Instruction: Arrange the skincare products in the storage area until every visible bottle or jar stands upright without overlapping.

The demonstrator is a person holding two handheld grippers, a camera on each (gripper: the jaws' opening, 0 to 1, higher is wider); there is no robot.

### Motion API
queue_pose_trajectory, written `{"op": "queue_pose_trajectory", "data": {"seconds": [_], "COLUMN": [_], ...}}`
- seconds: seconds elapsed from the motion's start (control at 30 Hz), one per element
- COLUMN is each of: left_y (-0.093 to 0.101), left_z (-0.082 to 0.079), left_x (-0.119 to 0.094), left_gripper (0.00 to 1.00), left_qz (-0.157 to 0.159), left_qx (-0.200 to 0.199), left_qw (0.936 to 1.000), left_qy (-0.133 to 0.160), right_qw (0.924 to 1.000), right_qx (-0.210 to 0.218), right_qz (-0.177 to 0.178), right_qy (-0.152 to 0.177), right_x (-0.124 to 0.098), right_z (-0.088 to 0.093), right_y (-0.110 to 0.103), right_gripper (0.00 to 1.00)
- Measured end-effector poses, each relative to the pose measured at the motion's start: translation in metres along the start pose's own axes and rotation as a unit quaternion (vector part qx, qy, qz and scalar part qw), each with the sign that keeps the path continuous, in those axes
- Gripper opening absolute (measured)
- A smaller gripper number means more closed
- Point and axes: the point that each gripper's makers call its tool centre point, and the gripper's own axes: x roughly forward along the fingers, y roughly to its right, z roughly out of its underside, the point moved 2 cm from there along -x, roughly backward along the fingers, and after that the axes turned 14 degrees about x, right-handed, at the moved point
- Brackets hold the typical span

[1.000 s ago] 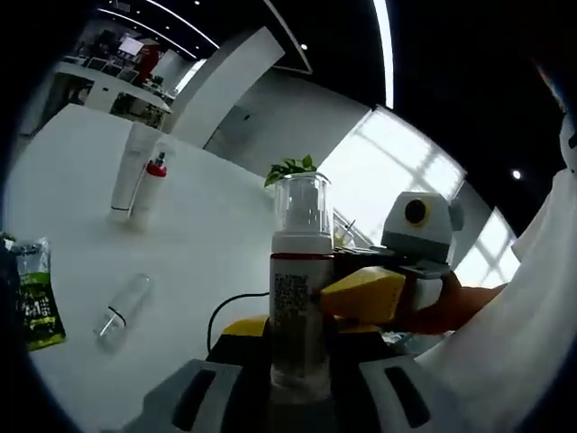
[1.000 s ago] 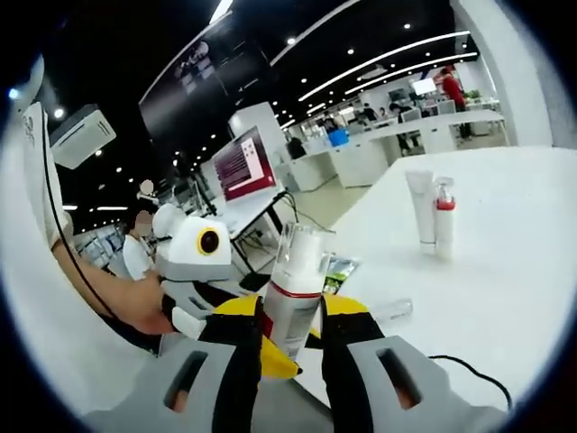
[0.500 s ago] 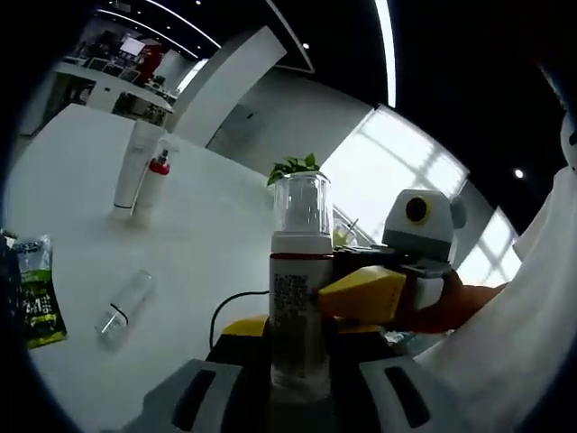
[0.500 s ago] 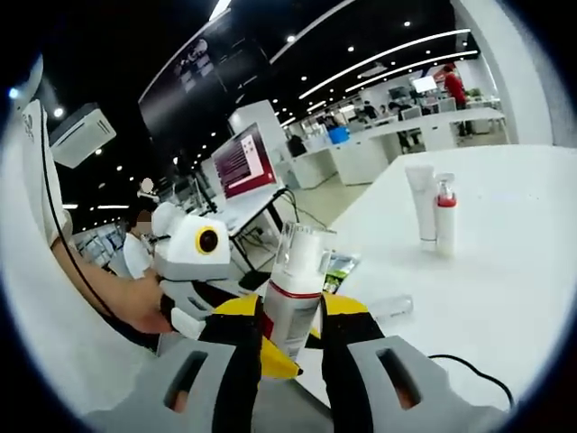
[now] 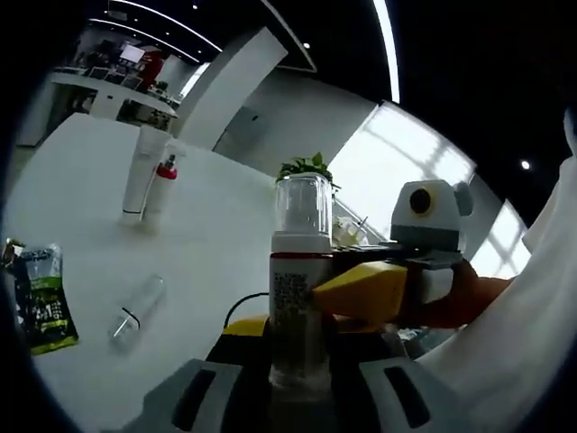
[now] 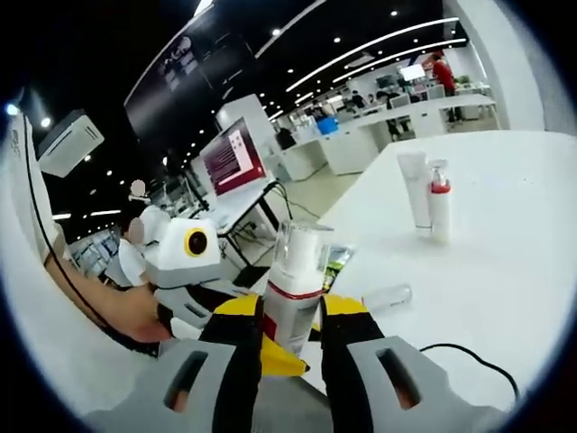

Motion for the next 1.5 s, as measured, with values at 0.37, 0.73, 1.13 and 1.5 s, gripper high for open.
{"op": "queue_pose_trajectory", "data": {"seconds": [0.37,0.73,1.13,1.5], "left_y": [-0.004,-0.008,-0.026,-0.063], "left_z": [0.004,0.005,0.037,0.085], "left_x": [-0.006,-0.017,-0.038,-0.064], "left_gripper": [0.24,0.26,0.36,0.37], "left_qz": [-0.022,-0.033,-0.045,-0.113], "left_qx": [0.028,0.086,0.146,0.269], "left_qw": [0.9993,0.9957,0.9845,0.9349], "left_qy": [-0.009,-0.007,-0.085,-0.202], "right_qw": [0.9989,0.9993,0.9978,0.9937], "right_qx": [0.039,0.020,-0.039,-0.077], "right_qz": [0.024,0.031,0.044,0.059], "right_qy": [-0.012,0.006,0.029,0.056], "right_x": [0.004,0.006,0.016,0.030], "right_z": [0.006,0.009,-0.001,-0.028], "right_y": [-0.002,-0.013,-0.020,-0.008], "right_gripper": [0.20,0.19,0.19,0.19]}}
